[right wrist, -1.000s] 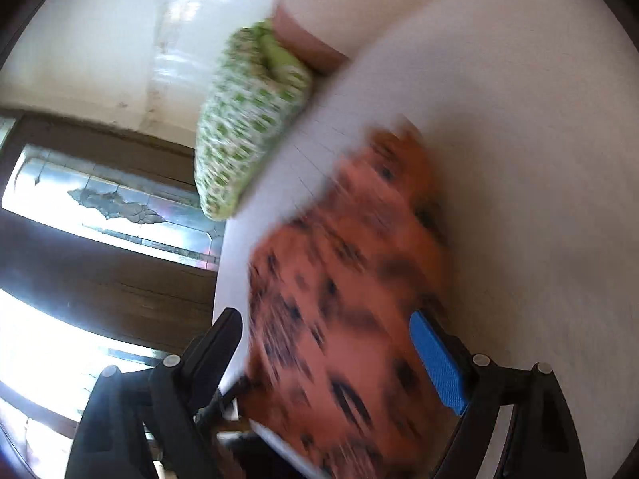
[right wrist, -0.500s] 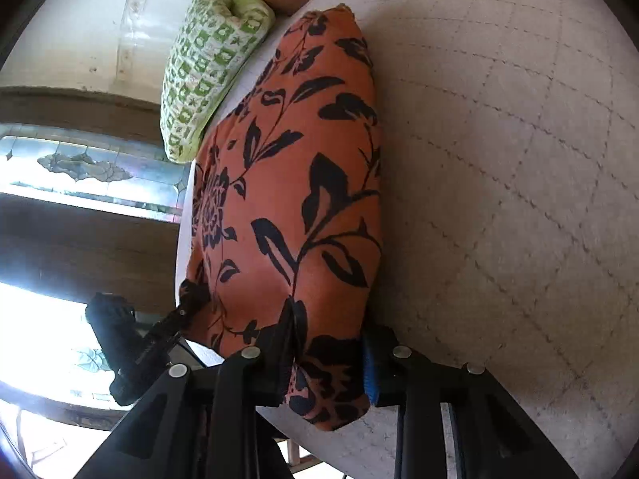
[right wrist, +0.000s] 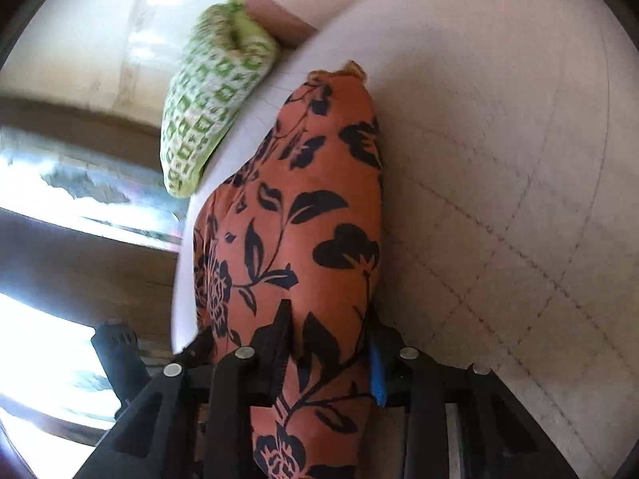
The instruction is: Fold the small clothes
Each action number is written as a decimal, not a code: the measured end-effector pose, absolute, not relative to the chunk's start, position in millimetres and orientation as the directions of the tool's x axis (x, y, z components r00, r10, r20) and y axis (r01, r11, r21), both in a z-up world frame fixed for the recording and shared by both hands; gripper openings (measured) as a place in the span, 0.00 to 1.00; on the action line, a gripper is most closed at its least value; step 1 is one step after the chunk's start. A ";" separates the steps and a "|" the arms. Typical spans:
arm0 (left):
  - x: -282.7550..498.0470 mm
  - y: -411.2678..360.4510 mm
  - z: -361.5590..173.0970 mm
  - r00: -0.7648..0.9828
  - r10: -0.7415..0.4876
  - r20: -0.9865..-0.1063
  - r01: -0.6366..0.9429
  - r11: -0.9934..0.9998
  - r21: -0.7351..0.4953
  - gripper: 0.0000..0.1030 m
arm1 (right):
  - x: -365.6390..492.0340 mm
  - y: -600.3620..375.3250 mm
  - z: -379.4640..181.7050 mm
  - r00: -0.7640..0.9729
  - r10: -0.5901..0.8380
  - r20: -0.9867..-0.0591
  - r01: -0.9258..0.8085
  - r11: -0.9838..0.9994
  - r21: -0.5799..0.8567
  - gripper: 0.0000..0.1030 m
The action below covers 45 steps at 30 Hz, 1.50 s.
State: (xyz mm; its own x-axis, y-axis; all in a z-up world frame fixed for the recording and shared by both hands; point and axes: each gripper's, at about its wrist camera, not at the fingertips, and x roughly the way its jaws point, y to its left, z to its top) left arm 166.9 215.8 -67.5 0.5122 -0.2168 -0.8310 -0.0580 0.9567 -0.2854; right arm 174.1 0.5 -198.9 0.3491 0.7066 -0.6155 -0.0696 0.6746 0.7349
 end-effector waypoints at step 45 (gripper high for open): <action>275.7 273.6 -85.2 0.437 -0.511 -0.740 -0.065 0.803 -0.593 0.17 | 145.1 85.1 -144.4 0.347 0.678 -0.648 -0.388 0.733 0.558 0.82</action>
